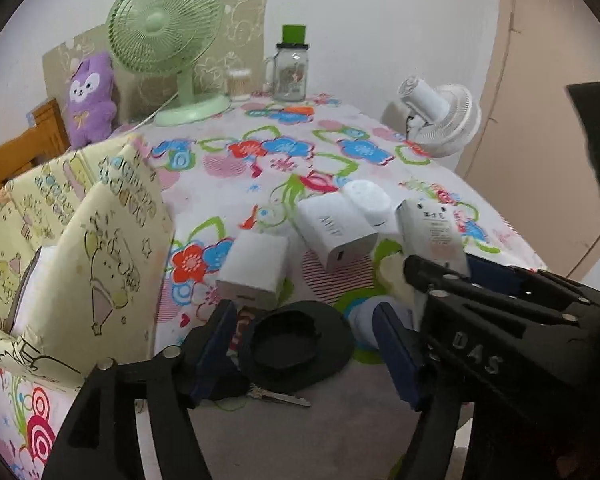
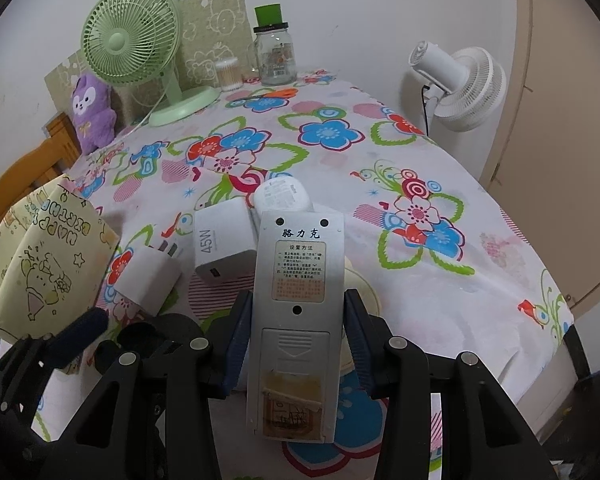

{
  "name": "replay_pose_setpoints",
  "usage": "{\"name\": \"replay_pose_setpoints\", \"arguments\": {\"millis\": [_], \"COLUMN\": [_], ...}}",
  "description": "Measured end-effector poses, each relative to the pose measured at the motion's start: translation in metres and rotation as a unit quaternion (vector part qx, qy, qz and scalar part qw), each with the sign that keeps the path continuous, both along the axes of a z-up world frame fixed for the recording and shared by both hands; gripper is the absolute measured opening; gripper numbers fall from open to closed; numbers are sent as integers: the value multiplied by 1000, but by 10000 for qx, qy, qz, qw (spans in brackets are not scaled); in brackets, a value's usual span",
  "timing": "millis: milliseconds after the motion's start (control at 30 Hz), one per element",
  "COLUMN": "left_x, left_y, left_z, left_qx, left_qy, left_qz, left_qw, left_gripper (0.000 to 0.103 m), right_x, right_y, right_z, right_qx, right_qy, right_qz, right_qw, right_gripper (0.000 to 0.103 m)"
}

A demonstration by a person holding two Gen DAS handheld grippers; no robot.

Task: Organize rigid objects
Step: 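Grasp the black round cap with the left tool while the right tool holds the device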

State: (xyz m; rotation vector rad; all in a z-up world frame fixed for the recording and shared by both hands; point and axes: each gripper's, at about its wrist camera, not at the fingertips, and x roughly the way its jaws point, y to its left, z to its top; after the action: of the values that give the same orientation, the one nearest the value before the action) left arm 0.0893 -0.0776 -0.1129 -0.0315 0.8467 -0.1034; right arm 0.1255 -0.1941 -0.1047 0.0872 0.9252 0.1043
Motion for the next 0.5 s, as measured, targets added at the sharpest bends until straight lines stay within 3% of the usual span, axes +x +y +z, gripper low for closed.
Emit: {"name": "replay_pose_setpoints", "arguments": {"millis": [100,133,200,500], "left_x": [6,7,7,5], "left_y": [5,6,8,1], "left_z": [-12,-17,-19,-3], "left_qx": [45,30,-22,-10], "left_qy": [298,368,399,199], "left_qz": [133,153,173,-48], "left_qw": [9995,9992,9991,9998], "left_gripper": [69,59,53,52], "right_x": [1,1,2,1], "right_y": [1,1,1,4], "right_z": [-1,-2,-2,1], "right_qx": [2,-2,-2,-72], "right_qy": [11,12,17,6], "right_qz": [9,12,14,23], "right_qw": [10000,10000,10000,10000], "right_gripper": [47,47,47,47]}}
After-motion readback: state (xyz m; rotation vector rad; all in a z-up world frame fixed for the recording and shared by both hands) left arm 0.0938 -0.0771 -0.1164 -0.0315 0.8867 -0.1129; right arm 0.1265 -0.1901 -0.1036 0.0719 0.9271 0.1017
